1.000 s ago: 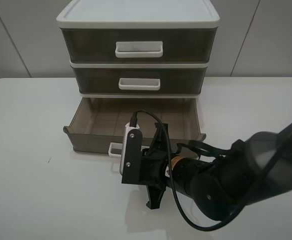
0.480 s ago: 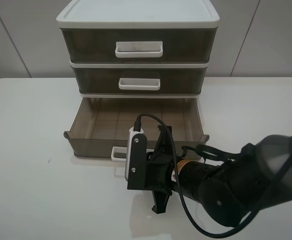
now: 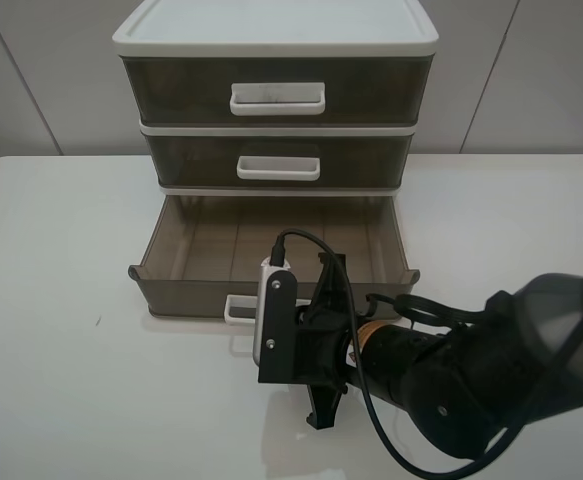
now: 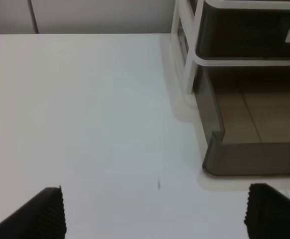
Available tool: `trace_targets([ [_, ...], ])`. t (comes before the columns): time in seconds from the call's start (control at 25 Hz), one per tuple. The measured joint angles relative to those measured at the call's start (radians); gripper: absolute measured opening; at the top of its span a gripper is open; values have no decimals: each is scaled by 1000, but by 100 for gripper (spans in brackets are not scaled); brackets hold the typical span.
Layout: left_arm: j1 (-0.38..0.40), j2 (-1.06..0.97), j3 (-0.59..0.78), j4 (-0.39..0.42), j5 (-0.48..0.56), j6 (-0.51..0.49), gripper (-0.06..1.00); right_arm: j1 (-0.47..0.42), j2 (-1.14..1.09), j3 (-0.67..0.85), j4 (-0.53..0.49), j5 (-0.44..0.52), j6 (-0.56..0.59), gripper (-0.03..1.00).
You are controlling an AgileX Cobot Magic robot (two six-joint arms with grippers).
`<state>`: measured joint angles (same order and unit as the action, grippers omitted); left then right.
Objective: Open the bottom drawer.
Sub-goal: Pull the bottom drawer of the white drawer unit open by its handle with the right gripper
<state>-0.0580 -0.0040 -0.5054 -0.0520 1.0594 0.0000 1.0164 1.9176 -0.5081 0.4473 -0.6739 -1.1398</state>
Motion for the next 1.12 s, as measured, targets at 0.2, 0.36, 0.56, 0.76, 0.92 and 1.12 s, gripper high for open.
trace_targets([
  [0.2, 0, 0, 0, 0, 0, 0, 74, 0, 0, 1, -3, -20, -2, 42],
  [0.36, 0, 0, 0, 0, 0, 0, 74, 1, 0, 2, -3, -69, -2, 53],
  [0.56, 0, 0, 0, 0, 0, 0, 74, 2, 0, 2, -4, -97, -2, 55],
  [0.76, 0, 0, 0, 0, 0, 0, 74, 2, 0, 2, -4, -96, -2, 56],
  [0.92, 0, 0, 0, 0, 0, 0, 74, 2, -14, 2, -4, -69, -2, 56],
  [1.12, 0, 0, 0, 0, 0, 0, 74, 2, -61, 3, -3, -33, -55, 56],
])
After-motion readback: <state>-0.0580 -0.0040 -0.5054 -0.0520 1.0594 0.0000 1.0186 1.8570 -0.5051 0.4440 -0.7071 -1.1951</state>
